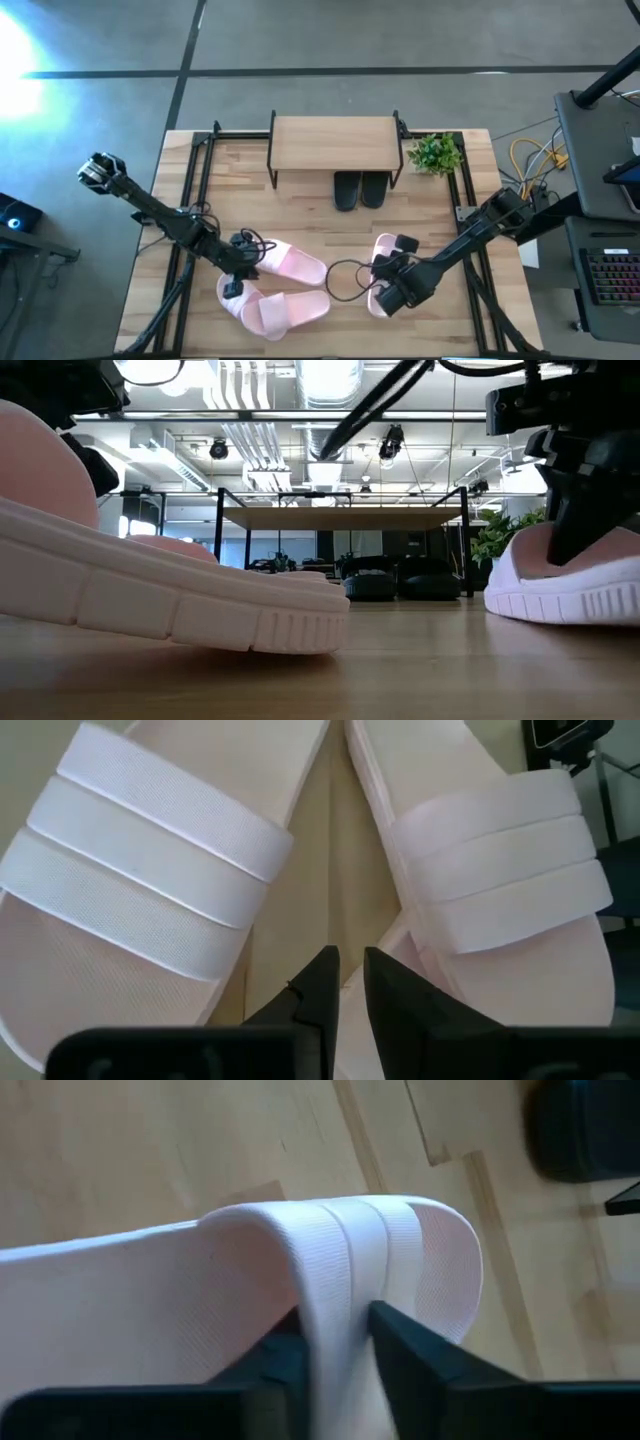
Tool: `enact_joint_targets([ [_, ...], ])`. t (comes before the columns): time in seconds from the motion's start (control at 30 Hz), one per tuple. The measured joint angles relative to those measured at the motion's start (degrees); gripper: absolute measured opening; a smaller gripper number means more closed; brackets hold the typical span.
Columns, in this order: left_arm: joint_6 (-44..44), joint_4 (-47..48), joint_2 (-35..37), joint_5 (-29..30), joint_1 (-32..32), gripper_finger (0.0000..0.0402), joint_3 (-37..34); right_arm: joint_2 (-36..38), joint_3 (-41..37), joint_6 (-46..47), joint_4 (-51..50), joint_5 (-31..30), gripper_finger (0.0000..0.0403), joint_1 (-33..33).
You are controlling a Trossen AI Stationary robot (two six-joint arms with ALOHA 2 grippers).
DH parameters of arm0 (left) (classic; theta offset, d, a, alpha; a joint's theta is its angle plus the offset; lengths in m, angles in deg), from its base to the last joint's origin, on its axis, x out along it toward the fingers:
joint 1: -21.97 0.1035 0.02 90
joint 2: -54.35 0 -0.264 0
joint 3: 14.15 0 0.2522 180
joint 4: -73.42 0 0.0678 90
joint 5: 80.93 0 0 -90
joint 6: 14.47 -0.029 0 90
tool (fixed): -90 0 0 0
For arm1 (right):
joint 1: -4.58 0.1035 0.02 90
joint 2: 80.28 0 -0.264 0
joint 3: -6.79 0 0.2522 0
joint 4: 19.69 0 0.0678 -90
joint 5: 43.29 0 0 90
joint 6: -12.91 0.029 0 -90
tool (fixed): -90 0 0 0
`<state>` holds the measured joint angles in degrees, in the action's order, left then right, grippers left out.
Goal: Pick and place slides into the shelf
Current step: Put the pink slipper under the shelf
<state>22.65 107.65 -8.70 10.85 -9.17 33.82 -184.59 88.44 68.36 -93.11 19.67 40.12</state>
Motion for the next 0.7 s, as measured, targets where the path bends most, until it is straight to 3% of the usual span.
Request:
enact_joint_targets([
  [0.13, 0.02, 1.62, 0.00, -0.06, 0.00, 0.0036, -0.03, 0.00, 2.02, -0.44, -0.07, -0.13, 0.0018, -1.42],
  [0.27, 0.21, 4.01, 1.59, -1.35, 0.00, 0.0036, -0.10, 0.00, 7.29, -4.28, 0.55, -2.72, 0.0012, -2.79],
  [0.43, 0.26, 5.40, 6.91, -0.89, -0.04, 0.0036, -0.10, 0.02, 13.68, -17.01, 6.48, -4.25, 0.0010, -6.85],
  [0.7, 3.02, 15.30, 16.53, 6.47, -0.02, 0.0036, -0.13, -0.81, 15.07, -36.63, 22.76, -4.34, 0.0012, -18.66],
])
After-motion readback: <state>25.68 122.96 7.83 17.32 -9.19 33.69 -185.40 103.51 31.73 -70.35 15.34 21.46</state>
